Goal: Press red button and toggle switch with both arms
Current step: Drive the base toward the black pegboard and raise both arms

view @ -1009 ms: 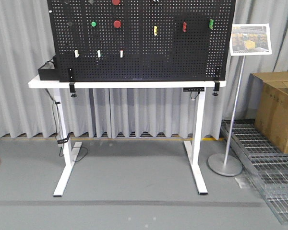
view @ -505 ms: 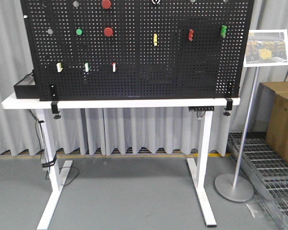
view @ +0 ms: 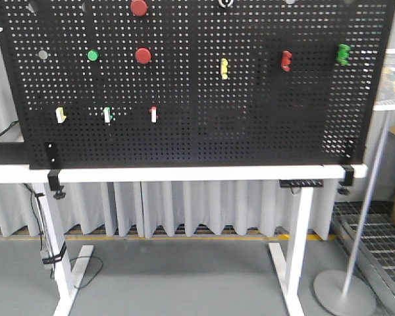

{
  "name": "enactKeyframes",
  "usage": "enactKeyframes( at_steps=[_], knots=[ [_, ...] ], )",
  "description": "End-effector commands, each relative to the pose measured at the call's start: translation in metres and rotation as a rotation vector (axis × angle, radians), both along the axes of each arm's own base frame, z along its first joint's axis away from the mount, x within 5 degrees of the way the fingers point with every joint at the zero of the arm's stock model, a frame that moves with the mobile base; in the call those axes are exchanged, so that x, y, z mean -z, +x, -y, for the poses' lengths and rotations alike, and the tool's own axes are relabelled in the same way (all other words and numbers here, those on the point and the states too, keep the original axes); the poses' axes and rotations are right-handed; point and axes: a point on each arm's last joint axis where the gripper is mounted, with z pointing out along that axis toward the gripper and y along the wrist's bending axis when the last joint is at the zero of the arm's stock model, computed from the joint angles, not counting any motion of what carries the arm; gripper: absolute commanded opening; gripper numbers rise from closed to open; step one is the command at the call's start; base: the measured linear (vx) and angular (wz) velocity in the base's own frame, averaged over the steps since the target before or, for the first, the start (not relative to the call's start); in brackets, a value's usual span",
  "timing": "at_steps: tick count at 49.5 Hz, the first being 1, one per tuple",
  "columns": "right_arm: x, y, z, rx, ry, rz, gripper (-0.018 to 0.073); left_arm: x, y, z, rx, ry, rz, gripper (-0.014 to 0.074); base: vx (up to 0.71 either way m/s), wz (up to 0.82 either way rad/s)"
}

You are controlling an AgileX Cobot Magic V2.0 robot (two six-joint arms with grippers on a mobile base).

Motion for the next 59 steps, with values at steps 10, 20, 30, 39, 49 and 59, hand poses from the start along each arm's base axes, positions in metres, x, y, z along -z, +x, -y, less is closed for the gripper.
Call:
enactKeyframes(
  at_steps=[10, 20, 30, 39, 49, 59],
  knots=[
    [-0.0043, -0.0006, 0.0004, 0.007, -0.005, 0.086, -0.0003, 0.0037, 0.0000, -0.0013, -0.013, -0.015, 0.056, 0.0001, 0.44, 0.07],
    [-0.0043, -0.0006, 0.0004, 0.007, -0.005, 0.086, -0.0003, 0.0037, 0.0000, -0.0013, -0.013, -0.015, 0.056, 0.0001, 0.45, 0.05],
    [-0.0043, -0.0006, 0.0004, 0.007, -0.005, 0.086, -0.0003, 0.0037, 0.0000, -0.0013, -0.013, -0.015, 0.056, 0.0001, 0.43, -0.01],
    [-0.0043, -0.0006, 0.0004, 0.007, -0.005, 0.086, -0.0003, 0.0037, 0.0000, -0.0013, -0.013, -0.015, 0.056, 0.0001, 0.39, -0.03],
    [-0.0043, -0.0006, 0.0004, 0.007, -0.005, 0.086, -0.0003, 0.0037, 0.0000, -0.0013, -0.013, -0.015, 0.056, 0.0001, 0.34, -0.02],
    [-0.0043, -0.0006, 0.0004, 0.007, -0.005, 0.086, -0.0003, 0.0037, 0.0000, -0.0013, -0.013, -0.015, 0.056, 0.0001, 0.27, 0.00]
  ],
)
